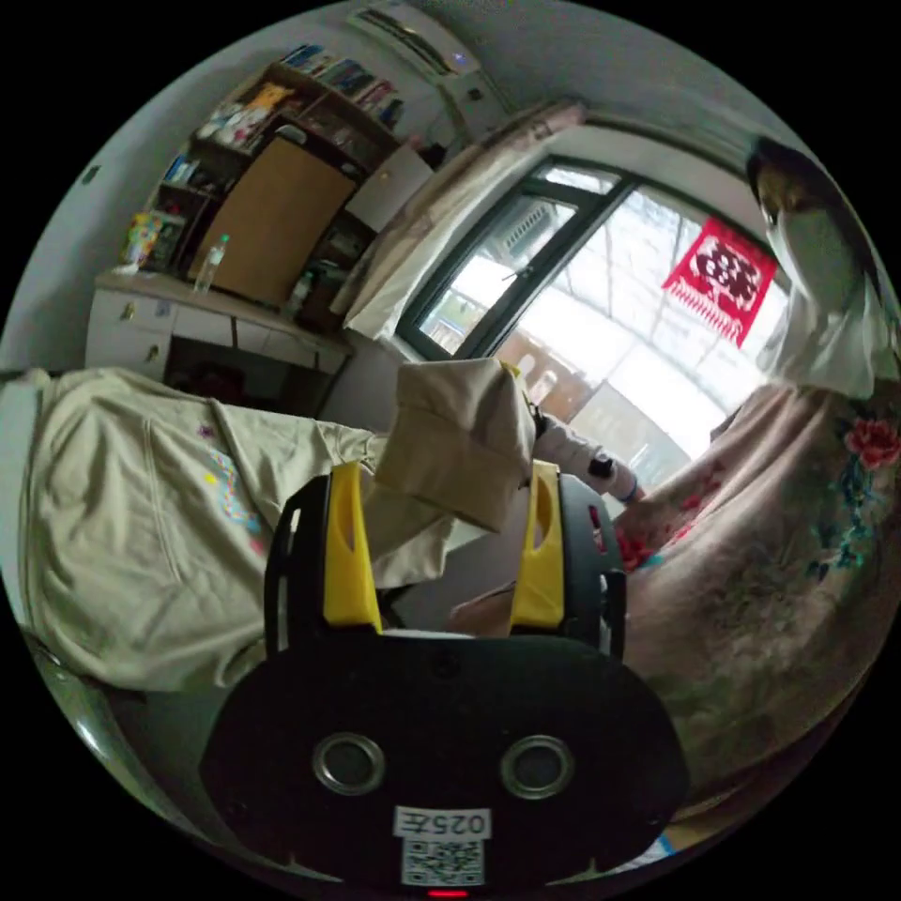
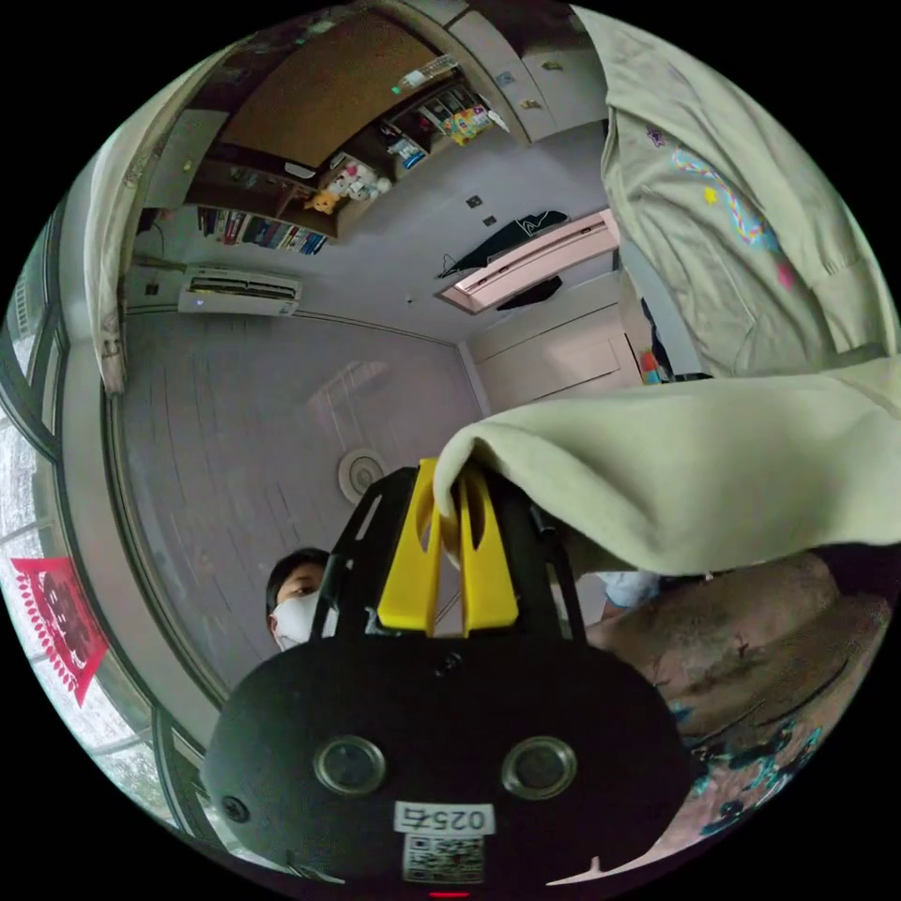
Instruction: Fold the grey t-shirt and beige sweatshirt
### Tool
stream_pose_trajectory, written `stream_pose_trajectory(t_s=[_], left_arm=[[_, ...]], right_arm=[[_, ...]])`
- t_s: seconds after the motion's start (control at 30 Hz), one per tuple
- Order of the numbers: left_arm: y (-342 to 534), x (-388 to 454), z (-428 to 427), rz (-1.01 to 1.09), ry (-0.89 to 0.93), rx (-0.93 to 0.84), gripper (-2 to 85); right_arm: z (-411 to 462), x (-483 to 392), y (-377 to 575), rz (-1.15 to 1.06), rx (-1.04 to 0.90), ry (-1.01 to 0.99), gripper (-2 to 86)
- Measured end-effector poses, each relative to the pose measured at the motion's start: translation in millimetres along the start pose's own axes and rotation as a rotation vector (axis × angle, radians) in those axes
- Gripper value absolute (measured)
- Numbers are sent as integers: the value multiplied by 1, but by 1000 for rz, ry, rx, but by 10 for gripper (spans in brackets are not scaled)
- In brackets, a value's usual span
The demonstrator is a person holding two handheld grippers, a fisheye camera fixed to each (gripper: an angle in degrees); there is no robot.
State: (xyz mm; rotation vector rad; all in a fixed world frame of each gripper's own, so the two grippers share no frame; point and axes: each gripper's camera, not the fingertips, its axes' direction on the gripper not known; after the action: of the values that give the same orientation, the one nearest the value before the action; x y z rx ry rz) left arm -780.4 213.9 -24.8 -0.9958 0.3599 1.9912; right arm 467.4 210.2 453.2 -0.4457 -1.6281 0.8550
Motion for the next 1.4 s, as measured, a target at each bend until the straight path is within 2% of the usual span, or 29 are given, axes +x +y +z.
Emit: stream_pose_trajectory(t_s=[0.1,0.2,0.27,0.4,0.5,0.57,0.6,0.67,0.73,0.9,1.0,1.07,1.1,1.17,1.27,1.33,1.4], left_arm=[[-6,-8,18,1,68,-15,197],[-5,-32,41,-49,221,-49,127],[-5,-40,61,-70,353,-38,118],[-11,-44,85,-74,421,-26,107],[-21,-44,103,-76,539,-91,16],[-28,-41,112,-83,703,-100,0],[-30,-39,112,-77,726,-82,-2],[-41,-39,112,-87,687,-37,-5],[-52,-50,123,-129,636,-77,-6],[-75,-112,154,-370,567,-60,-7],[-91,-136,171,-452,562,-99,-7],[-107,-133,184,-444,572,-212,-7],[-110,-130,186,-440,576,-235,-7],[-121,-121,192,-439,610,-276,-6],[-134,-115,190,-439,665,-279,-6],[-140,-114,188,-425,661,-297,-5],[-143,-112,185,-408,646,-337,-4]], right_arm=[[13,4,12,2,-33,17,1],[25,8,22,-10,-53,25,1],[33,10,29,-35,-54,36,1],[45,19,42,-65,-58,72,4],[48,33,50,-70,-23,59,12],[41,51,46,-71,24,74,29],[39,54,44,-77,37,105,38],[33,74,33,-89,21,304,76],[28,93,32,-81,34,377,107],[25,124,74,-182,95,269,168],[46,109,121,-468,154,508,205],[99,94,161,-771,131,920,215],[114,94,169,-851,124,1013,217],[167,108,198,-1158,125,1265,222],[208,146,218,-1354,139,1439,190],[225,171,221,-1369,92,1558,165],[233,190,219,-1341,19,1573,125]])
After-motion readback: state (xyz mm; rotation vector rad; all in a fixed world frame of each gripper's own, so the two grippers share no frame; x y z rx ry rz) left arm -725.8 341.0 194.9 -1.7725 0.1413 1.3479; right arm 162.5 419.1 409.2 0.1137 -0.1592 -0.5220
